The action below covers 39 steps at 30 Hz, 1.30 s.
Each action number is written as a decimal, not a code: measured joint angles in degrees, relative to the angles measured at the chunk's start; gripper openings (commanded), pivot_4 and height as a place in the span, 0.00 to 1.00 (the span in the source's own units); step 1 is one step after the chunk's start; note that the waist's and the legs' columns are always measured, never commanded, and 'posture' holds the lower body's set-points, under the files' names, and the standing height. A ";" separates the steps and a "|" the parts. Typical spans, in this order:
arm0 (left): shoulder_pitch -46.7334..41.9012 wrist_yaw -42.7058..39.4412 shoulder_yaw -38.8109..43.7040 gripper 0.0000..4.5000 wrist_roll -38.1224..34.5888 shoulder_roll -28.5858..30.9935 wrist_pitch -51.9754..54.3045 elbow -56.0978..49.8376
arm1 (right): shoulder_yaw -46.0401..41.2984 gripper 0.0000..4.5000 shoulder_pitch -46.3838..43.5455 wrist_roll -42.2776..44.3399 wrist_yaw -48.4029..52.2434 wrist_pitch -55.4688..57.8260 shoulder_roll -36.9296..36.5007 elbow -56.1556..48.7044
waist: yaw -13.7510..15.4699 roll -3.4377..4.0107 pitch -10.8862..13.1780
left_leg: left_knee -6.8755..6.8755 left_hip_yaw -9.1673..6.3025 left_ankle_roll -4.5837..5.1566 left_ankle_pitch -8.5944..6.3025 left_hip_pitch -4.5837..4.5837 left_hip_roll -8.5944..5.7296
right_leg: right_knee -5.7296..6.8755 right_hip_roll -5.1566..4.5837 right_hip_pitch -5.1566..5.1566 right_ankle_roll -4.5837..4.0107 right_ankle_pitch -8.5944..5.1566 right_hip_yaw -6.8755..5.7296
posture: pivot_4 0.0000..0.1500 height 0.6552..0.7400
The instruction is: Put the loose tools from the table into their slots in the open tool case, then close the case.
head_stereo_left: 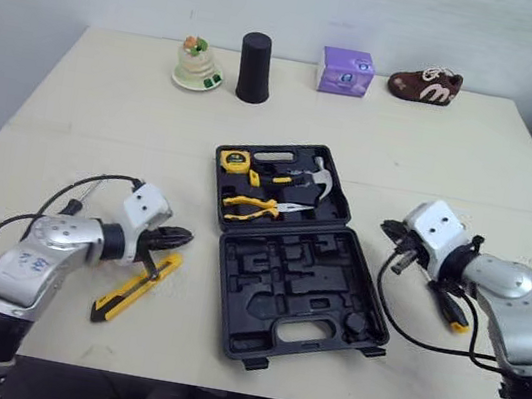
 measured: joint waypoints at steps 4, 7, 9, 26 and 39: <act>-2.16 2.22 -1.97 0.01 0.77 -2.89 3.03 -0.24 | 3.33 0.00 -3.37 -2.07 0.46 1.04 2.60 3.63 | 0.01 0.00 0.01 | 0.20 0.02 -0.01 0.00 0.00 0.02 | 0.15 0.09 -0.03 0.01 -0.01 0.05 | 1.00 1.00; -4.08 3.66 -3.40 0.01 2.03 -4.25 4.87 -0.19 | 3.74 0.00 -4.79 -2.54 2.06 -0.03 3.63 7.08 | 0.01 0.00 0.01 | 0.26 0.03 0.01 0.04 0.05 -0.10 | 0.26 0.11 0.00 0.04 0.01 0.09 | 1.00 1.00; -4.60 4.09 -4.15 0.01 2.73 -4.52 5.69 -0.12 | 3.76 0.00 -5.22 -2.37 3.43 -0.38 4.09 7.99 | -0.02 0.00 0.01 | 0.25 0.03 0.01 0.04 0.07 -0.16 | 0.29 0.11 0.00 0.05 0.01 0.12 | 1.00 1.00; -10.82 3.96 -6.27 0.01 7.64 -7.70 3.68 7.39 | 1.93 0.00 -7.42 0.01 13.13 -12.14 7.10 18.65 | -0.03 0.00 0.01 | 0.26 0.05 -0.02 0.06 0.10 -0.15 | 0.32 0.16 0.00 0.05 0.01 0.14 | 1.00 1.00; -13.05 -5.96 -9.23 0.01 12.96 -7.35 -11.60 15.76 | -3.96 0.00 11.09 5.85 19.19 -3.12 -0.36 -3.26 | 1.82 0.01 0.01 | 0.26 0.12 -0.01 0.03 0.10 -0.07 | 0.26 0.15 0.01 0.05 0.01 0.19 | 1.00 1.00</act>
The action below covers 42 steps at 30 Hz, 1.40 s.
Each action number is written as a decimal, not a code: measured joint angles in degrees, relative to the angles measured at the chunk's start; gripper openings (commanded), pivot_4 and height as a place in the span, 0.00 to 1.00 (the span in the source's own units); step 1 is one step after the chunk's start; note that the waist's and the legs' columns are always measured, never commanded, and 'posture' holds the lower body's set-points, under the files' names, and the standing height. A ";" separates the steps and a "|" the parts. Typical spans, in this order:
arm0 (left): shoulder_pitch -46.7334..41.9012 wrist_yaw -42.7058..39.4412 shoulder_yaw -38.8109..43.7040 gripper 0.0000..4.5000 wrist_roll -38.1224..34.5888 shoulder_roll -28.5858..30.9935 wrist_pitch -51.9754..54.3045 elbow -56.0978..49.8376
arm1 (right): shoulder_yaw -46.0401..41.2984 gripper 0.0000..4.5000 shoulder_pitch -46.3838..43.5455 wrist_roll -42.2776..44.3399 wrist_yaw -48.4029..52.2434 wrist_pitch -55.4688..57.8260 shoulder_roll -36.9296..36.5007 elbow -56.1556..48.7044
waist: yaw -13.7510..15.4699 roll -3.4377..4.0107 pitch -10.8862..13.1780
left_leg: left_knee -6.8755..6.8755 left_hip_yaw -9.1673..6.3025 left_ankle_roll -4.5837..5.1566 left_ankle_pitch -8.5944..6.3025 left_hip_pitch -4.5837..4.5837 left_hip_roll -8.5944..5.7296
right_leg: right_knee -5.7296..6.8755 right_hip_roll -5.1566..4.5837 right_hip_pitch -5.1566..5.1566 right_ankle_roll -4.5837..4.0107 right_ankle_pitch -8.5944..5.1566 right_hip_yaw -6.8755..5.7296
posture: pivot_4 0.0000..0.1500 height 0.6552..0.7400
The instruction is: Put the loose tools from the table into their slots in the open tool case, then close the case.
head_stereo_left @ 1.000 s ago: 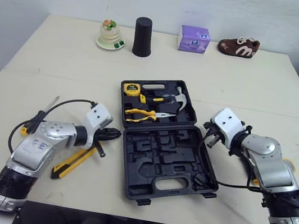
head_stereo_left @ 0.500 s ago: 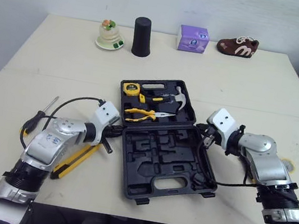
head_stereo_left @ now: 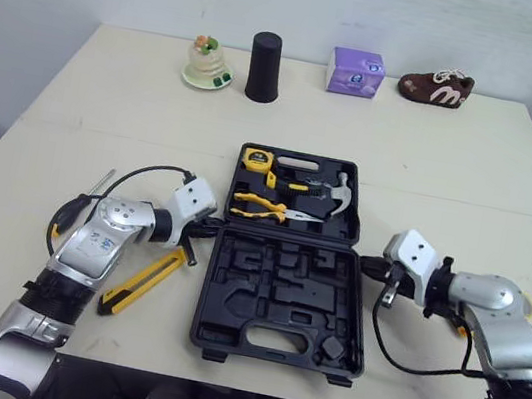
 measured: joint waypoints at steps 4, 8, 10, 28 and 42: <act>0.80 -1.94 -0.07 0.01 0.12 -0.07 -1.31 -0.23 | -1.37 0.00 2.48 0.37 -2.26 2.07 0.11 -2.72 | 0.28 0.00 0.00 | 0.02 0.05 0.01 -0.01 0.04 -0.11 | 0.03 0.02 0.00 0.01 0.01 0.08 | 1.00 1.00; 1.24 -2.88 -0.33 0.01 0.37 -0.30 -2.21 -0.47 | -1.56 0.00 2.77 -0.77 -4.58 0.76 0.11 -3.02 | 0.48 0.00 0.00 | 0.01 0.07 0.03 -0.01 0.07 -0.12 | 0.03 0.02 0.00 0.01 0.01 0.10 | 1.00 1.00; 1.05 -2.82 -0.61 0.01 1.21 -0.37 -2.76 -0.36 | -1.53 0.00 2.71 -1.18 -4.96 0.12 0.10 -2.80 | 0.66 0.00 0.00 | 0.01 0.08 0.03 -0.02 0.08 -0.13 | 0.03 0.03 0.01 0.01 0.01 0.11 | 1.00 1.00; 17.28 -8.24 34.02 0.50 -10.34 14.24 -9.78 3.71 | -38.18 0.64 30.97 12.13 1.24 2.50 -4.80 -10.63 | 0.64 -0.04 0.03 | -0.18 0.24 0.29 -0.52 0.26 0.38 | -0.25 0.32 0.10 -0.03 0.00 0.38 | 1.00 1.00; 18.58 9.13 53.54 0.99 -9.04 29.68 -28.82 55.70 | -62.34 1.00 42.66 7.28 -6.81 -23.80 -1.33 23.52 | -0.88 -0.62 -0.02 | -0.32 0.92 0.61 -1.05 0.46 0.31 | -0.43 -0.13 0.01 -0.24 -0.08 0.07 | 1.00 1.00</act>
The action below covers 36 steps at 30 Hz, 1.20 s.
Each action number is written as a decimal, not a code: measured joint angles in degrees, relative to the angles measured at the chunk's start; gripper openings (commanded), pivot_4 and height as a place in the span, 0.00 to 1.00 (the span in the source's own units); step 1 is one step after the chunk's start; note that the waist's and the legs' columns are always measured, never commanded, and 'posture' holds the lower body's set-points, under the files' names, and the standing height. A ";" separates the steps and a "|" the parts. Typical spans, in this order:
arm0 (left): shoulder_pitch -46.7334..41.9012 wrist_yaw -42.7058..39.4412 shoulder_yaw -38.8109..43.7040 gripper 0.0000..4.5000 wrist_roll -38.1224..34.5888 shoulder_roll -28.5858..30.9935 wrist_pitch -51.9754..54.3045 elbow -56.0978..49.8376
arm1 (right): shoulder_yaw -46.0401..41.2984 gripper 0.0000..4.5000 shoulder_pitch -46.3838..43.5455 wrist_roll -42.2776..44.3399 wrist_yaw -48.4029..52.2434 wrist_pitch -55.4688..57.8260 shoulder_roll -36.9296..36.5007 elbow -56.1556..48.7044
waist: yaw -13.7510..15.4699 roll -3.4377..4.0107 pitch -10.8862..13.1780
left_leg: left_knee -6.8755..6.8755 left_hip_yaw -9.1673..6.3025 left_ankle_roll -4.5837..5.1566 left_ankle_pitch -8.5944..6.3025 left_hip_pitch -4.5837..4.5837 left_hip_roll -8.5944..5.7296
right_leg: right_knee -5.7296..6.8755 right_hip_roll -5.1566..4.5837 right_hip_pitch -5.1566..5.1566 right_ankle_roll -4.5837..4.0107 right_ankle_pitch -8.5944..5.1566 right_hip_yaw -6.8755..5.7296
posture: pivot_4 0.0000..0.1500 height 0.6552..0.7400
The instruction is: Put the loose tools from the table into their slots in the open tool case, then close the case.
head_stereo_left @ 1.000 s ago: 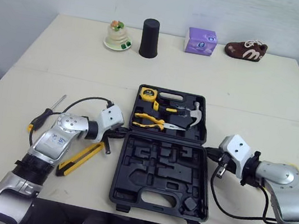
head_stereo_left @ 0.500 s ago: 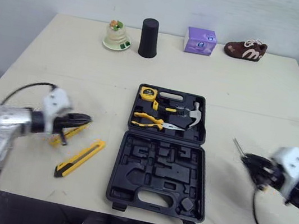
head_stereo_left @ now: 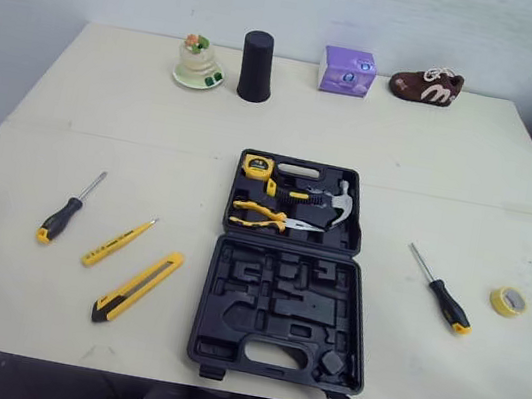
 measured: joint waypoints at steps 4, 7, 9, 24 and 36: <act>1.61 0.57 -0.61 0.99 0.17 0.27 -2.91 3.31 | 0.06 1.00 1.59 -2.14 -3.49 -9.19 -0.16 11.59 | -0.03 -0.07 -0.04 | 0.00 0.00 -0.19 -0.11 0.11 0.01 | 0.00 -0.08 0.11 0.02 0.01 -0.04 | 1.00 1.00; 1.43 -0.51 -1.18 0.99 0.12 0.26 -3.88 3.30 | 1.20 1.00 1.75 -2.38 -3.80 -12.04 -0.18 14.50 | -0.21 -0.07 -0.04 | -0.09 0.05 -0.29 -0.13 0.51 0.02 | 0.00 -0.11 0.41 0.01 0.01 0.14 | 1.00 1.00; -0.10 -1.86 -1.92 0.99 -0.07 0.12 -4.30 3.27 | 3.01 1.00 0.06 -1.61 -3.40 -11.91 -0.14 14.15 | -0.57 -0.07 -0.05 | -0.16 0.07 -0.34 -0.09 0.75 0.08 | -0.11 -0.14 0.74 -0.09 -0.02 0.27 | 1.00 1.00; 3.16 -21.63 -13.71 0.99 -3.21 -1.95 14.21 -21.00 | 24.95 1.00 -12.30 16.97 -1.76 0.73 6.05 -37.96 | -1.32 0.08 -0.09 | -0.75 0.14 -0.69 0.50 0.33 0.16 | -0.09 0.17 0.13 0.14 -0.12 0.37 | 1.00 1.00; 3.91 -18.41 -18.31 0.99 -4.50 -1.94 35.50 -41.54 | 40.11 1.00 -16.86 22.75 2.06 9.35 4.84 -52.01 | -0.99 -0.10 -0.08 | -0.41 0.12 -0.55 0.53 0.36 0.06 | 0.21 0.06 0.15 0.19 -0.09 0.37 | 1.00 1.00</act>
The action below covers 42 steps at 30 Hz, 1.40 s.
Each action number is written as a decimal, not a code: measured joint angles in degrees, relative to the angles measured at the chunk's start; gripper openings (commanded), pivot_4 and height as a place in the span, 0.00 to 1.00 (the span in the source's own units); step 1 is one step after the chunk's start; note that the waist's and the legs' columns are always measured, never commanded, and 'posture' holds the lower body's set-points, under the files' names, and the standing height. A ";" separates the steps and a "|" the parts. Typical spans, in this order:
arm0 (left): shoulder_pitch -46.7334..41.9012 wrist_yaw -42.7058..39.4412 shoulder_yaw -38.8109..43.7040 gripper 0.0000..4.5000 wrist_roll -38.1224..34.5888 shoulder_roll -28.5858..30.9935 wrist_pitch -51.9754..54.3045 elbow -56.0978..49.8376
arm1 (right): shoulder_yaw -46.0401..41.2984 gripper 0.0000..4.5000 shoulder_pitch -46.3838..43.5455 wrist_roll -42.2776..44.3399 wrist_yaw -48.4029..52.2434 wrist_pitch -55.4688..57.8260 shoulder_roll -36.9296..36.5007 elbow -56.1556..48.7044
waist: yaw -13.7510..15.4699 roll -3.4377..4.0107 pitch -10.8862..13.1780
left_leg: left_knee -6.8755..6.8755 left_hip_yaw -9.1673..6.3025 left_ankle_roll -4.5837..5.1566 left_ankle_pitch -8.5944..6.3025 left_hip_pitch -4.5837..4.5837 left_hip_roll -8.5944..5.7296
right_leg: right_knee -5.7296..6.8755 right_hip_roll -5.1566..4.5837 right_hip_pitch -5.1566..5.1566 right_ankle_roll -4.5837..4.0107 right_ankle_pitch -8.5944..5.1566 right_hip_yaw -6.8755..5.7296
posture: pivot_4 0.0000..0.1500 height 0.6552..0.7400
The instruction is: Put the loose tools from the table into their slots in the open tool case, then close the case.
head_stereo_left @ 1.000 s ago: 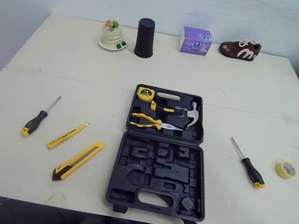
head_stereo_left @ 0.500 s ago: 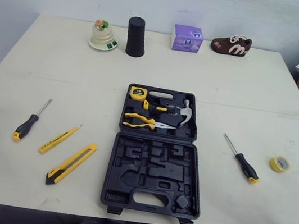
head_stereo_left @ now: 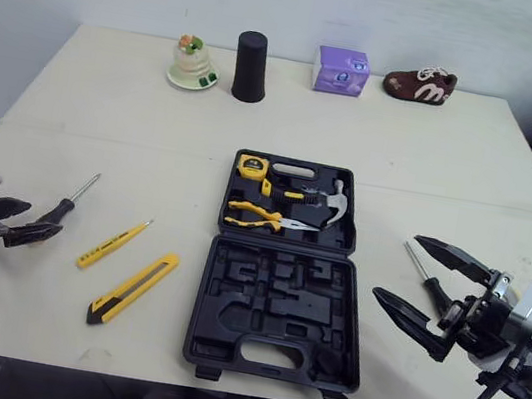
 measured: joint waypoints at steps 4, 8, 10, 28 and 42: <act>-0.46 2.92 -1.15 0.99 2.36 0.00 0.16 -0.45 | 0.66 1.00 -1.21 -0.91 -0.06 0.00 0.35 0.08 | -0.18 0.00 0.00 | 0.00 -0.02 -0.01 0.01 0.03 0.00 | 0.04 0.02 -0.01 0.00 0.00 0.03 | 1.00 1.00; -1.81 5.23 -4.06 0.99 5.13 -0.26 -1.16 1.20 | 1.12 1.00 -2.47 -0.92 -0.10 0.10 0.34 -0.06 | -0.11 -0.03 -0.01 | 0.00 -0.02 0.00 0.02 0.03 0.00 | 0.05 0.01 0.00 -0.01 0.00 0.03 | 1.00 1.00; -2.95 5.46 -4.96 0.99 5.74 -0.82 -1.66 1.96 | 1.74 1.00 -3.74 -0.92 -0.12 0.29 0.33 -0.07 | -0.09 -0.03 -0.01 | 0.01 0.00 0.01 0.02 0.03 -0.02 | 0.06 -0.01 0.00 0.00 0.00 0.02 | 1.00 1.00; -12.36 3.71 -9.21 0.22 7.24 -4.61 -12.84 -1.80 | -0.28 1.00 -1.47 -1.98 0.46 1.46 -0.17 0.09 | 1.31 -0.09 -0.03 | 0.56 -0.06 0.07 0.03 -0.23 0.01 | 0.29 0.00 0.02 0.01 0.02 -0.15 | 1.00 1.00; -29.93 -15.72 -32.57 0.22 6.45 -7.69 -12.03 -25.87 | -10.92 1.00 12.23 -3.06 5.83 1.46 -1.85 0.76 | 2.45 -0.03 -0.01 | 0.81 0.03 0.00 0.03 -0.44 -0.11 | 0.08 0.75 -0.01 0.16 0.11 0.15 | 1.00 1.00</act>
